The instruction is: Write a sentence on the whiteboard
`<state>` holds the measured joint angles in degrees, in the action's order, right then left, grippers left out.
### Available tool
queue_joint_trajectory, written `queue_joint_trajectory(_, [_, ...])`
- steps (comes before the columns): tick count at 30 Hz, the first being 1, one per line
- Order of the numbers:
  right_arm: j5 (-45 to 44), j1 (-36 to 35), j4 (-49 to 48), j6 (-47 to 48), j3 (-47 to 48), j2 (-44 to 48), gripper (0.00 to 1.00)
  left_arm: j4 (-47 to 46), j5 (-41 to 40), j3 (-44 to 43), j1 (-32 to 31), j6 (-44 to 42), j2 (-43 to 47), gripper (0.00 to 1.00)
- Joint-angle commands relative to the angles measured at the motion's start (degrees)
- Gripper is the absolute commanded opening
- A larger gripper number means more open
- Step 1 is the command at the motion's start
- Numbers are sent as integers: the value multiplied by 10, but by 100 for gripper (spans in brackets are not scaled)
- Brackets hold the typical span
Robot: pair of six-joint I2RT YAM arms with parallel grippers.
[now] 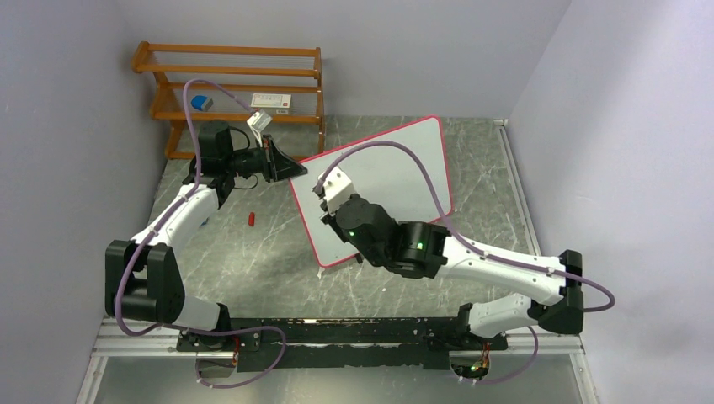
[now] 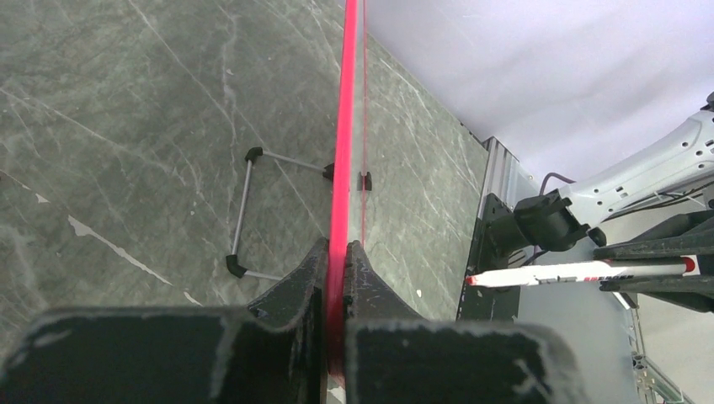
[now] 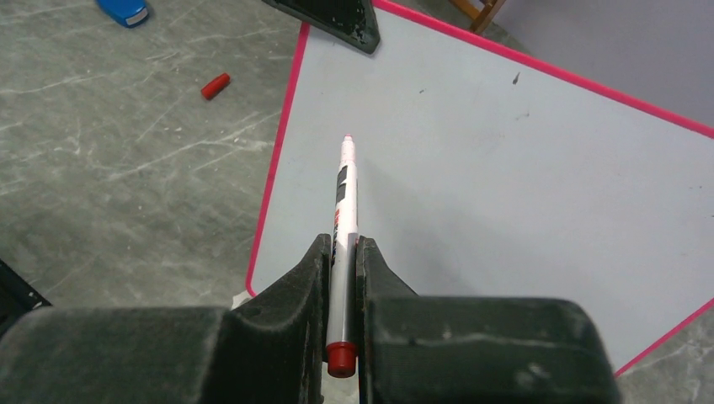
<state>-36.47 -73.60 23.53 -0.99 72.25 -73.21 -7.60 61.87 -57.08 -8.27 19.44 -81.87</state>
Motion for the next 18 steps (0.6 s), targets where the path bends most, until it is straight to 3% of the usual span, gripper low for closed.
queue_joint_trajectory(1, [-56,-9,-4,6,39,-34,0,38,-8,-4,-11,-19,6,5])
queue_joint_trajectory(18, [-91,-13,-21,40,110,-130,0,33,-6,-2,-12,-13,6,5])
